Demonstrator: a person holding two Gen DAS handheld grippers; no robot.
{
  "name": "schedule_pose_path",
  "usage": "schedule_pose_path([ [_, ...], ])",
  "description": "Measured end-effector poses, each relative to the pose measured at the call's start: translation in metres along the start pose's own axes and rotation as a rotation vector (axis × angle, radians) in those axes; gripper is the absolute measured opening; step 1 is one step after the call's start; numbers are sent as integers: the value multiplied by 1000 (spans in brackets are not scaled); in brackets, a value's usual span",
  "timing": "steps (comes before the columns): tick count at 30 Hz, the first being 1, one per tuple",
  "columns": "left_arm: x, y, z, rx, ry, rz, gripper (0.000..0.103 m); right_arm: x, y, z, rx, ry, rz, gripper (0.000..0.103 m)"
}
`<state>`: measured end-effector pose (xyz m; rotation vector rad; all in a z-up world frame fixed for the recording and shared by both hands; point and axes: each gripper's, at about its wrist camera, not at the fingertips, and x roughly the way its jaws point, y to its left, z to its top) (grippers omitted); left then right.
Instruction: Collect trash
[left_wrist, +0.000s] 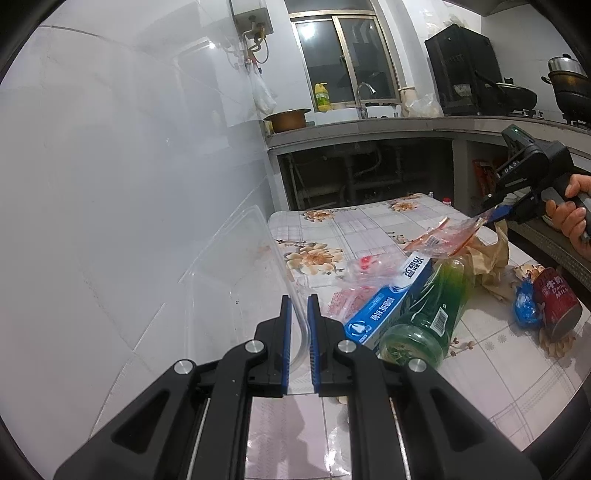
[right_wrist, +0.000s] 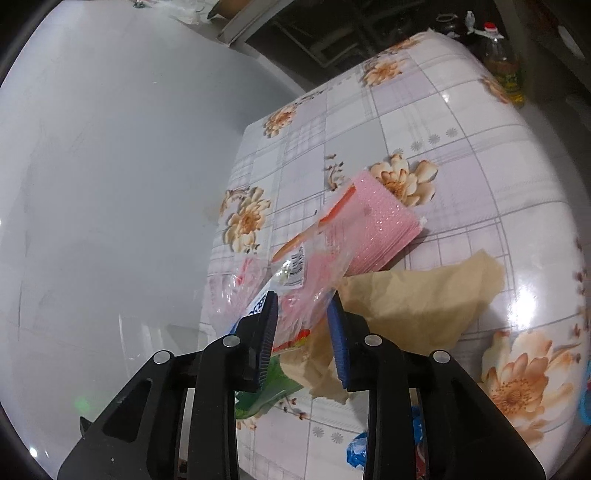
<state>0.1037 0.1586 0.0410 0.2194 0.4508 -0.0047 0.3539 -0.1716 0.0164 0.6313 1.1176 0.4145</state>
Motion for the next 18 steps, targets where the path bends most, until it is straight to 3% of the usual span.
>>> schedule_pose_path([
  [5, 0, 0, 0, -2, 2, -2, 8, -1, -8, -1, 50, -3, 31, 5],
  [12, -2, 1, 0, -2, -3, 3, 8, -15, -4, -1, 109, -3, 241, 3],
  [18, -11, -3, 4, 2, -29, -2, 8, -46, 18, -6, 65, -63, 306, 3],
])
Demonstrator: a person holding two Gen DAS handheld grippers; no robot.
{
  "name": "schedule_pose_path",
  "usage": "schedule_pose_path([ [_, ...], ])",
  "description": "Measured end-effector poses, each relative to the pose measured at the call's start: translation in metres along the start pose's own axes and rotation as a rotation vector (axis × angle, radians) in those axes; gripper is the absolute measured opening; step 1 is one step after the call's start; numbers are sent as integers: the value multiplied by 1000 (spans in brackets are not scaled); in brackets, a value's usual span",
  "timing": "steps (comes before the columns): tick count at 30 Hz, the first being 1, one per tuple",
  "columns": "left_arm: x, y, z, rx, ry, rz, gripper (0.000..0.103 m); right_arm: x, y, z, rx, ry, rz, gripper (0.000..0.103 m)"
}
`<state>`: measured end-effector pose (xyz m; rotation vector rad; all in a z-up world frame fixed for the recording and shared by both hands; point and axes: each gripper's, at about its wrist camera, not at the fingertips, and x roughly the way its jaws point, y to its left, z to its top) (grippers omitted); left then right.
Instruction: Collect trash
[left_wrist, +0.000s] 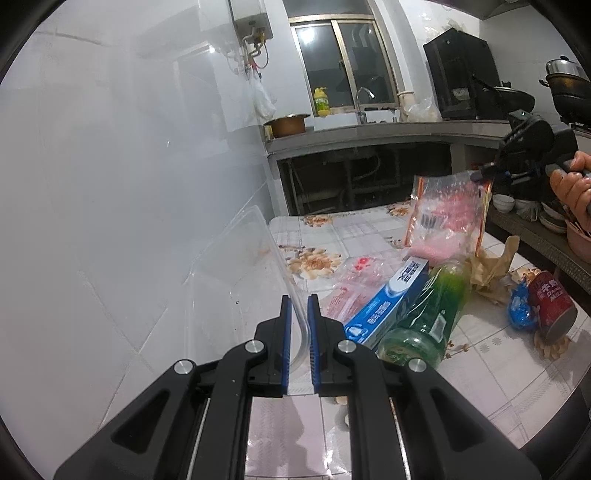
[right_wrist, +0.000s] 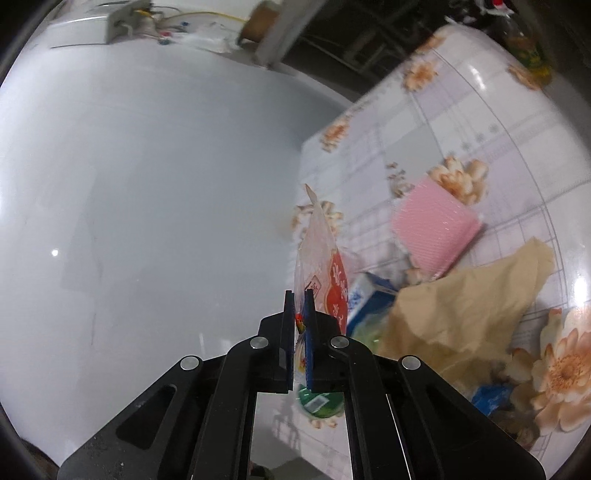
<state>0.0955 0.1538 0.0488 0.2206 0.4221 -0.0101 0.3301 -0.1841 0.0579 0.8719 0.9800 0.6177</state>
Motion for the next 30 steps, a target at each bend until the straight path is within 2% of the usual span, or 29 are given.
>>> schedule_pose_path([
  [7, -25, -13, 19, 20, -87, -23, 8, -54, 16, -19, -61, -122, 7, 2],
  [11, -38, -33, 33, 45, -139, -80, 8, -101, 10, -45, -63, -210, 9, 2],
  [14, -45, -56, 44, 71, -176, -157, 8, -143, -3, -74, -44, -288, -1, 2],
  [20, -55, -122, 70, 127, -222, -397, 8, -220, -47, -131, 45, -457, -36, 2],
  [24, -58, -184, 92, 172, -205, -603, 8, -263, -79, -171, 117, -573, -80, 2],
  [28, -61, -251, 113, 198, -151, -807, 8, -294, -116, -207, 201, -676, -132, 2],
  [30, -58, -291, 125, 188, -79, -938, 8, -309, -137, -227, 261, -726, -169, 2],
])
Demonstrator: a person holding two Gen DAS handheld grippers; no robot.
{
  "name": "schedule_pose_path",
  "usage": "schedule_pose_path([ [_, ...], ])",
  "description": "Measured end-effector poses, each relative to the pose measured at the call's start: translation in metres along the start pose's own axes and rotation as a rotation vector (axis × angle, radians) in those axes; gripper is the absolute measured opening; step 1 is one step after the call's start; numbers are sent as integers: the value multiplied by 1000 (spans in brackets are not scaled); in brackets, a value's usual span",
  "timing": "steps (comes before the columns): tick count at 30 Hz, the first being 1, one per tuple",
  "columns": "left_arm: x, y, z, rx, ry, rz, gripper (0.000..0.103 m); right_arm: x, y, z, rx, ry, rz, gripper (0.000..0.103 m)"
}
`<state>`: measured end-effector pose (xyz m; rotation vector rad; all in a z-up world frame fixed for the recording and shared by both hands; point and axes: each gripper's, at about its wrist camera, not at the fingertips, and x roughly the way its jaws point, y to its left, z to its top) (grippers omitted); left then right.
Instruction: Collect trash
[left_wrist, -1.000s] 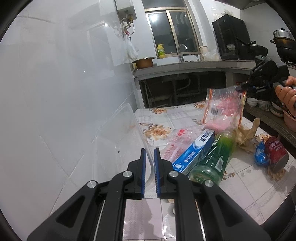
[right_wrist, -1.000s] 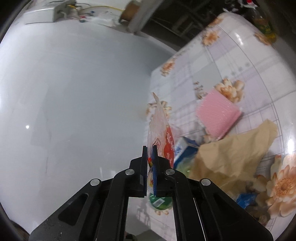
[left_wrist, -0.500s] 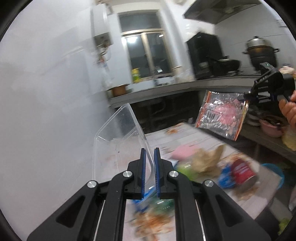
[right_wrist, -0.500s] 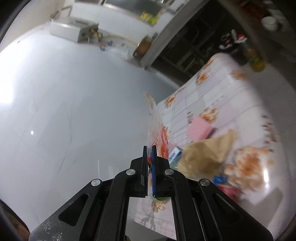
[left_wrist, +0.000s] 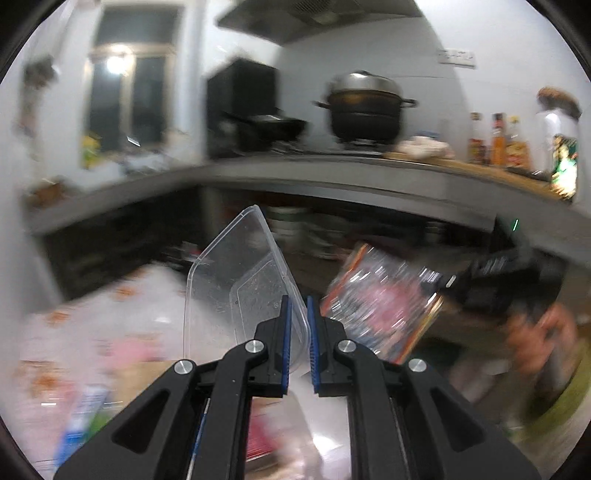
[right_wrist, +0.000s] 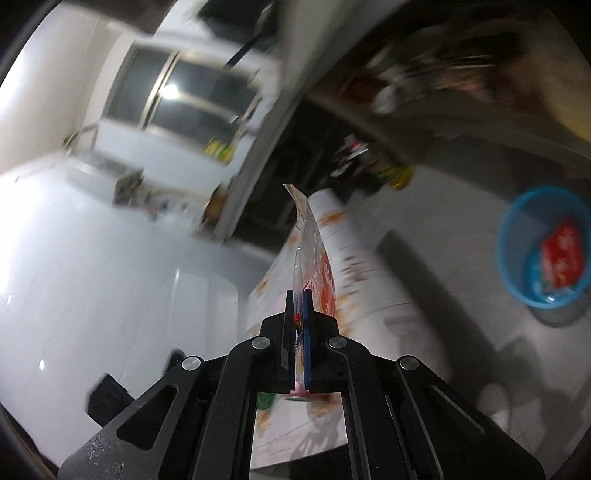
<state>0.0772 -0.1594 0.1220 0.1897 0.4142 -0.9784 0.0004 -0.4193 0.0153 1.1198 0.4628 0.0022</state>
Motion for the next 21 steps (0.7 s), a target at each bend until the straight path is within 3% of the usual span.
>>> schedule_pose_path([
  [5, 91, -45, 23, -109, 167, -240, 8, -35, -49, 1, 61, -106, -156, 2],
  [9, 172, -88, 19, -188, 342, -374, 8, -54, -85, 6, 103, -172, -264, 2],
  [13, 245, -116, 1, -222, 484, -404, 8, -51, -113, 8, 132, -190, -342, 2],
  [17, 310, -136, -23, -203, 602, -350, 8, -38, -146, 14, 171, -185, -387, 2],
  [21, 348, -125, -54, -224, 685, -314, 8, -22, -180, 21, 214, -163, -395, 2],
])
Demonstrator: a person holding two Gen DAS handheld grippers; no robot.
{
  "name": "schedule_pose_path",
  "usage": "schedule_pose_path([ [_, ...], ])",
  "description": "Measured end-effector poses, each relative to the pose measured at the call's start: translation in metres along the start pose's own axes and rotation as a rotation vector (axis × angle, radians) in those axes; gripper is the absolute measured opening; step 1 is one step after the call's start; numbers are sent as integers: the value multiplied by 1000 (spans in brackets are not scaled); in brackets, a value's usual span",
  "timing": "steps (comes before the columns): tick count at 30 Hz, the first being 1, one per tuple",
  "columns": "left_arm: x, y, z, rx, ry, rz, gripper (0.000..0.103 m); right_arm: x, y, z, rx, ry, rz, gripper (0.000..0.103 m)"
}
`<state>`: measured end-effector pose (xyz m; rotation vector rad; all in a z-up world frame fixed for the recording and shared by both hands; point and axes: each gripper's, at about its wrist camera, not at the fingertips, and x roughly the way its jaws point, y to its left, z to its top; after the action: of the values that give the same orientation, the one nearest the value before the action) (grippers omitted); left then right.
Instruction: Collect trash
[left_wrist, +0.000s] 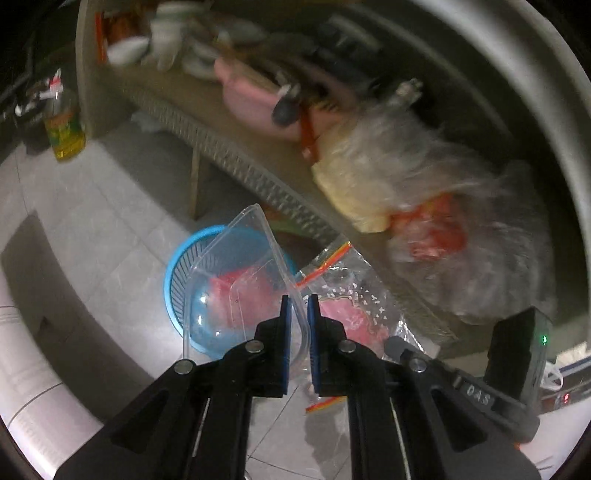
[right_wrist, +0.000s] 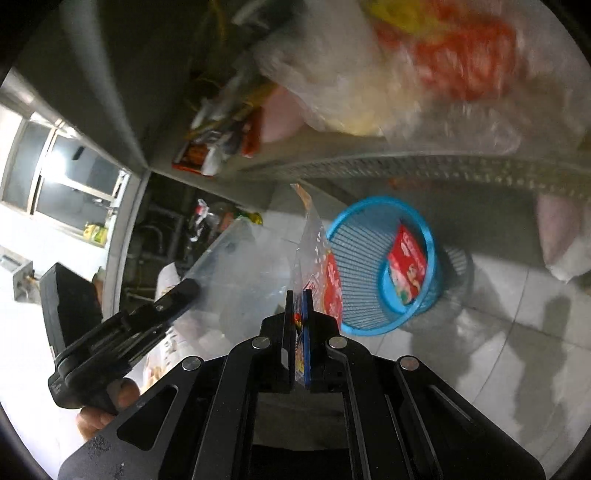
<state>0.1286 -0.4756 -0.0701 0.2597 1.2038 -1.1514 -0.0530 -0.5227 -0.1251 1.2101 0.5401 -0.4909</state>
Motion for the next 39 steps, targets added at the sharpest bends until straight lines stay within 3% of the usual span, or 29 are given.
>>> schedule_pose_path([
  [6, 55, 22, 25, -25, 58, 59, 9, 42, -22, 10, 36, 15, -31, 2],
  [8, 68, 27, 33, -23, 63, 79, 10, 59, -24, 13, 25, 11, -62, 8],
  [9, 79, 30, 37, -23, 78, 89, 19, 73, -29, 15, 31, 26, -79, 11],
  [10, 88, 34, 40, -29, 98, 94, 41, 84, -34, 16, 42, 39, -94, 32],
  [11, 98, 40, 41, -42, 121, 111, 50, 102, -44, 15, 58, 62, -132, 58],
  [13, 110, 52, 42, -71, 134, 182, 54, 125, -61, 10, 78, 108, -188, 61],
  [16, 108, 63, 40, -105, 130, 175, 55, 135, -84, 0, 137, 154, -211, 61],
  [28, 38, 42, 41, -50, 7, 157, 57, 88, -73, -12, 71, 121, -168, 61],
  [33, -23, 22, 26, 3, -38, 104, 58, 65, -42, -26, -8, 123, -113, 66],
  [35, -51, 14, 15, 31, -50, 82, 62, 47, -25, -34, -56, 116, -83, 73],
  [39, -126, 5, -29, 107, -101, 64, 70, 11, 6, -48, -146, 95, -27, 81],
])
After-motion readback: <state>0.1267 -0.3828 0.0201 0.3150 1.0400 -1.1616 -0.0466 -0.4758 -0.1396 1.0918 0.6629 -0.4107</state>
